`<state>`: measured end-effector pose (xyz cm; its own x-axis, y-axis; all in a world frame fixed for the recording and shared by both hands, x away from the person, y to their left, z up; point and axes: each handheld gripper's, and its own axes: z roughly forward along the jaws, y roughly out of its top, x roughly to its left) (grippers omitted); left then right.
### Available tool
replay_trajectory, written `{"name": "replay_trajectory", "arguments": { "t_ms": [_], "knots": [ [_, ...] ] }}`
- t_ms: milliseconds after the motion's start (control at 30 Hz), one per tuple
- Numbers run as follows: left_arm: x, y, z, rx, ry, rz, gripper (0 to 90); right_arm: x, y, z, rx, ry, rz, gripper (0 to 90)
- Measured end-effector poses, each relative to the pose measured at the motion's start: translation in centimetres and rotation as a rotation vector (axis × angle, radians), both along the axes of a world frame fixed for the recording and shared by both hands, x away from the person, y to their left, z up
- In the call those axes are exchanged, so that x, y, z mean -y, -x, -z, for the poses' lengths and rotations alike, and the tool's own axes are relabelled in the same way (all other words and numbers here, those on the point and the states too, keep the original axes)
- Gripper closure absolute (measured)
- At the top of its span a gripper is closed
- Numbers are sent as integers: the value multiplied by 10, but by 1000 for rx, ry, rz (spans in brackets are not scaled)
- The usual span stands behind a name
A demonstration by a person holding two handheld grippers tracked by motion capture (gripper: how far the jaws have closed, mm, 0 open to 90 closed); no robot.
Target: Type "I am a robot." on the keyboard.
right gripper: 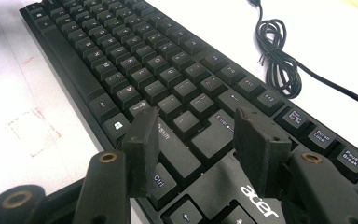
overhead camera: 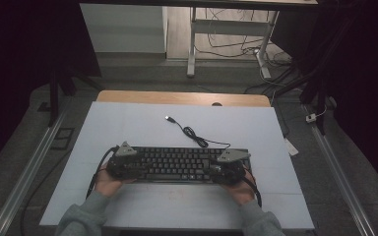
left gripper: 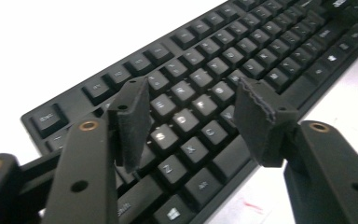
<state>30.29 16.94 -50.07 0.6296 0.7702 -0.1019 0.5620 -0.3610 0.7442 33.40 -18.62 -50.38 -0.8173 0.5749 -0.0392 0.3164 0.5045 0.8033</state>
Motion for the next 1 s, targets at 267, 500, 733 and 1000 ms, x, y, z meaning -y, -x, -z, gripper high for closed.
{"name": "replay_trajectory", "arguments": {
  "t_ms": [267,500,733,1000],
  "knots": [
    [18,6,1,-13,-27,106,725,-1,0,1,-3,16,-1,504],
    [32,10,5,-25,-58,170,884,-2,0,2,-4,22,-5,503],
    [39,11,9,-33,-75,193,884,-3,0,2,-5,28,-6,503],
    [41,11,12,-41,-83,191,884,-4,0,3,-6,31,-6,502]
  ]
}}
